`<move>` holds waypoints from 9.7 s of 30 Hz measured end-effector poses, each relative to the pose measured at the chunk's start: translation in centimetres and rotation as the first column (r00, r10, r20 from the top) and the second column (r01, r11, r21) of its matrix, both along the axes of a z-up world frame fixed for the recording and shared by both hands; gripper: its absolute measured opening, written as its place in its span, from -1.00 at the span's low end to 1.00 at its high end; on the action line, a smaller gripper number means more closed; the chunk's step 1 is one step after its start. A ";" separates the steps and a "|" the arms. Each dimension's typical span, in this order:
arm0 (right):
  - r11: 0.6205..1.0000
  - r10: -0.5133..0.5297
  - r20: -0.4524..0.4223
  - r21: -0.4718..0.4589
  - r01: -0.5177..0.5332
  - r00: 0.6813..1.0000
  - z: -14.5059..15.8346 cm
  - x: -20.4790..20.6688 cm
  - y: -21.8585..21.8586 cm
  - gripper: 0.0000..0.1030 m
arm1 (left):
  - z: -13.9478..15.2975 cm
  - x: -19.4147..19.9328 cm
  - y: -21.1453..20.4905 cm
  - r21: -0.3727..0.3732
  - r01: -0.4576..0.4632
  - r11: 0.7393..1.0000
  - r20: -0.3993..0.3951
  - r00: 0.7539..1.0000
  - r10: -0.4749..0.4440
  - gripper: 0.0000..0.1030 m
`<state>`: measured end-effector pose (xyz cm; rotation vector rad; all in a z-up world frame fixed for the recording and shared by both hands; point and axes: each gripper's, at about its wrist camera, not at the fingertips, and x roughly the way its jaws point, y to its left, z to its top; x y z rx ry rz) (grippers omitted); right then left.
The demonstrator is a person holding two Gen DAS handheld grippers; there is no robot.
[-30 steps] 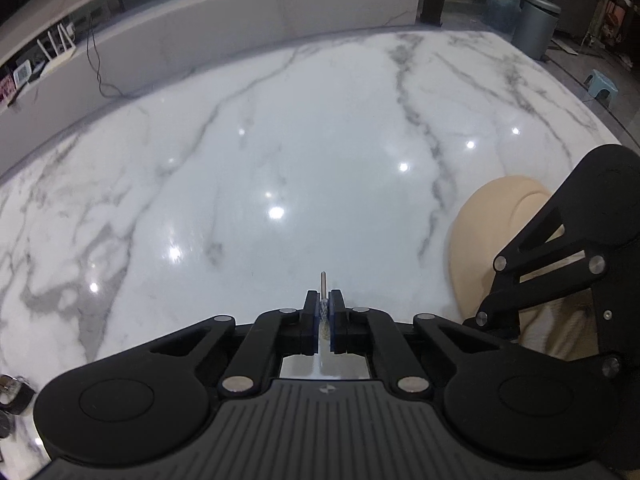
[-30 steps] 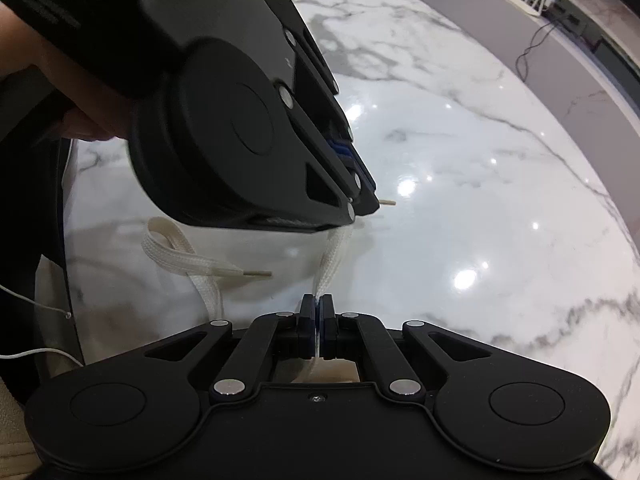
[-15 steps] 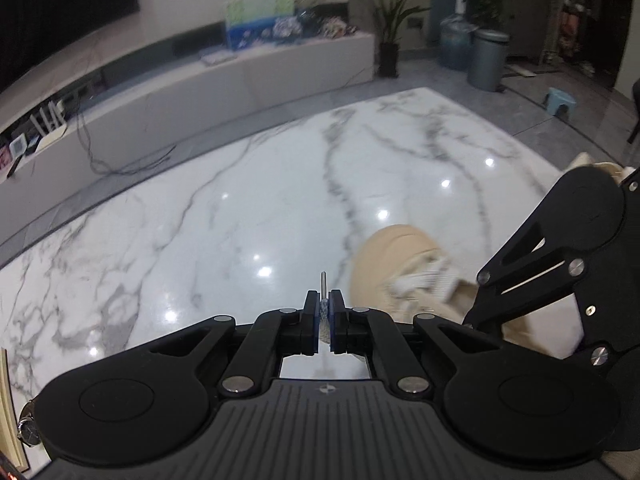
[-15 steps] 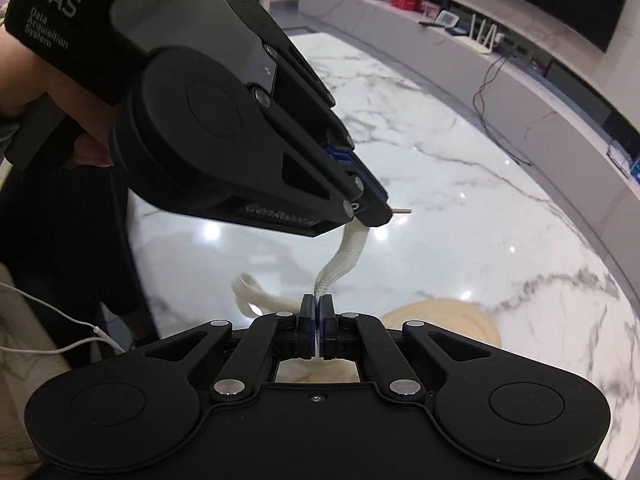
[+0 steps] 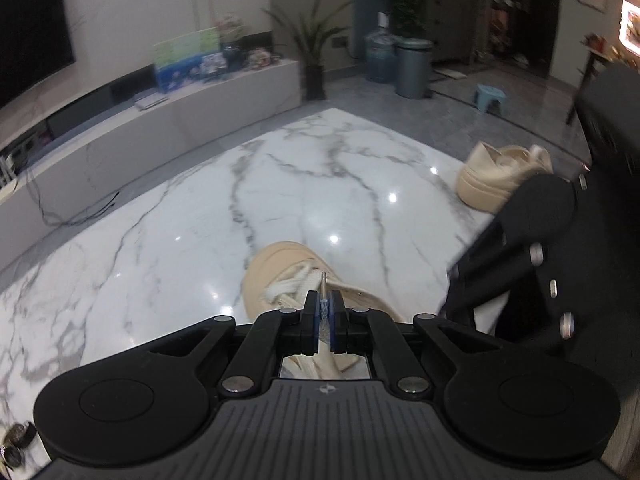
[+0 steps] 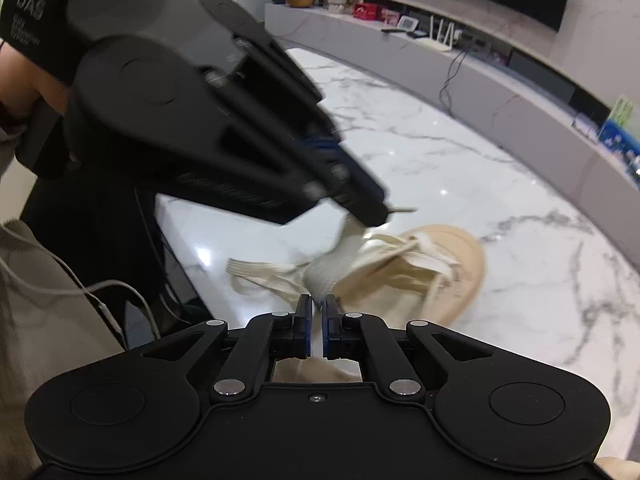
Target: Lace up shoes with both hands
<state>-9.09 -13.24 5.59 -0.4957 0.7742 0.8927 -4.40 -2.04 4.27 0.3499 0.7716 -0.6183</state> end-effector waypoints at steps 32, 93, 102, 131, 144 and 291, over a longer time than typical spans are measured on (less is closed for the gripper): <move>0.870 0.456 0.274 -0.335 -0.361 0.847 -1.3 -0.3 0.5 -0.96 | -2.2 -1.8 -3.5 0.184 0.288 0.940 0.003 0.956 -0.294 -0.93; 0.985 -0.173 0.026 -0.011 0.173 0.985 -4.0 4.1 -1.6 -0.94 | -5.3 3.0 -6.8 0.368 0.080 0.926 -0.020 0.997 -0.078 -0.93; 0.986 -0.168 0.027 -0.004 0.168 0.986 -4.0 3.9 -1.7 -0.94 | -6.7 4.0 -6.8 0.390 0.056 0.919 -0.042 0.998 -0.043 -0.93; 0.997 -0.075 0.053 0.024 0.074 0.996 -1.5 4.2 -2.1 -0.94 | -6.7 4.3 -7.4 0.368 0.108 0.924 -0.054 0.994 -0.095 -0.92; 0.981 0.121 0.165 -0.169 -0.092 0.979 -4.4 6.5 -1.1 -0.94 | -7.0 4.9 -8.1 0.380 0.148 0.913 -0.054 0.989 -0.138 -0.90; 0.859 -0.163 0.341 -0.412 0.303 0.926 -2.4 7.3 -12.5 -0.99 | -3.6 2.9 2.1 0.394 -0.034 0.919 0.040 0.999 0.021 -0.62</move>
